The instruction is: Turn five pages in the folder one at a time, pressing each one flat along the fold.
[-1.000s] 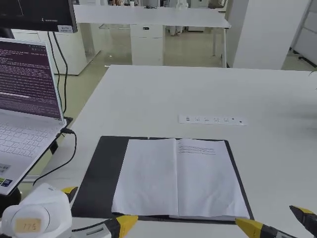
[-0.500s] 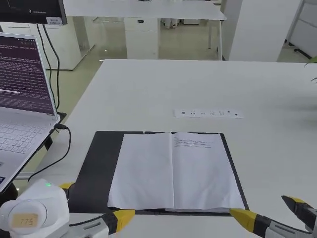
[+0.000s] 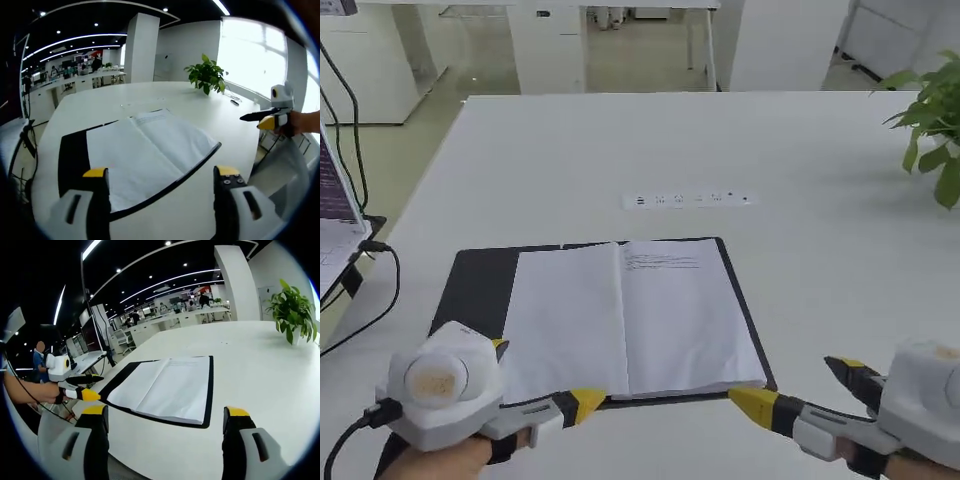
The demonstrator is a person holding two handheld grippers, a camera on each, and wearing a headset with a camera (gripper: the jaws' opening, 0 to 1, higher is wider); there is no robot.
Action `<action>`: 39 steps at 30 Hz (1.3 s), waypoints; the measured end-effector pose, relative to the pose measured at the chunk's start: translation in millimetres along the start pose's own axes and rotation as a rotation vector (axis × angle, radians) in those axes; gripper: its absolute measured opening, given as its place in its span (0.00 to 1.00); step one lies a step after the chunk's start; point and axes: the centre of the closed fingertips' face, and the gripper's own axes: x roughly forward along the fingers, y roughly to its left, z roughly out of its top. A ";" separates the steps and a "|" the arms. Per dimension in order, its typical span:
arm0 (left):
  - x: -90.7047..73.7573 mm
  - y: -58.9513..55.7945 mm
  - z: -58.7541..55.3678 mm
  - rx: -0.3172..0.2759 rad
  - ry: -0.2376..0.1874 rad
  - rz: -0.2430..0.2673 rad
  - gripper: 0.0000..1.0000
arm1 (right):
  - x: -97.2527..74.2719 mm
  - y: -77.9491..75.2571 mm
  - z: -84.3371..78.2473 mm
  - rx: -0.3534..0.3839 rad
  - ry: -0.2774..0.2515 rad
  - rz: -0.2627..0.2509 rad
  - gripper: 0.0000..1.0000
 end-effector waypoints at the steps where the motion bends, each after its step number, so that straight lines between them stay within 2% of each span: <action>1: 4.9 -3.5 1.8 0.003 0.001 -0.011 0.86 | 0.4 0.3 -0.1 0.000 0.000 -0.001 0.95; 5: 26.0 -17.4 8.7 0.030 0.003 -0.059 0.86 | 2.8 -0.1 -1.4 0.006 0.003 -0.006 0.94; 11: 57.0 -35.1 15.2 0.031 0.010 -0.117 0.84 | 4.4 -1.9 -2.8 0.008 0.004 -0.018 0.93; 14: 69.8 -42.8 15.1 0.040 0.020 -0.131 0.84 | 4.5 -3.0 -2.6 0.011 0.002 -0.024 0.93; 16: 83.5 -51.1 16.0 0.047 0.016 -0.149 0.83 | 4.6 -2.9 -3.8 0.030 0.005 -0.026 0.91; 20: 105.3 -66.1 18.2 0.065 0.016 -0.173 0.82 | 4.9 -0.2 -4.8 0.018 0.008 -0.024 0.91; 23: 119.2 -76.5 19.1 0.065 0.021 -0.191 0.81 | 4.6 0.7 -7.5 0.026 0.018 -0.026 0.90; 27: 134.9 -88.6 20.2 0.072 0.025 -0.206 0.79 | 4.0 -0.4 -5.9 0.045 0.006 -0.032 0.90; 30: 150.4 -98.2 16.9 0.073 0.038 -0.216 0.79 | 4.6 -1.9 -4.9 0.059 0.000 -0.038 0.90; 34: 167.7 -102.6 8.8 0.098 0.059 -0.211 0.78 | 4.3 -3.4 -4.7 0.071 -0.005 -0.044 0.89; 39: 174.0 -105.5 1.1 0.101 0.089 -0.182 0.73 | 4.4 -5.2 -3.8 0.078 -0.009 -0.050 0.89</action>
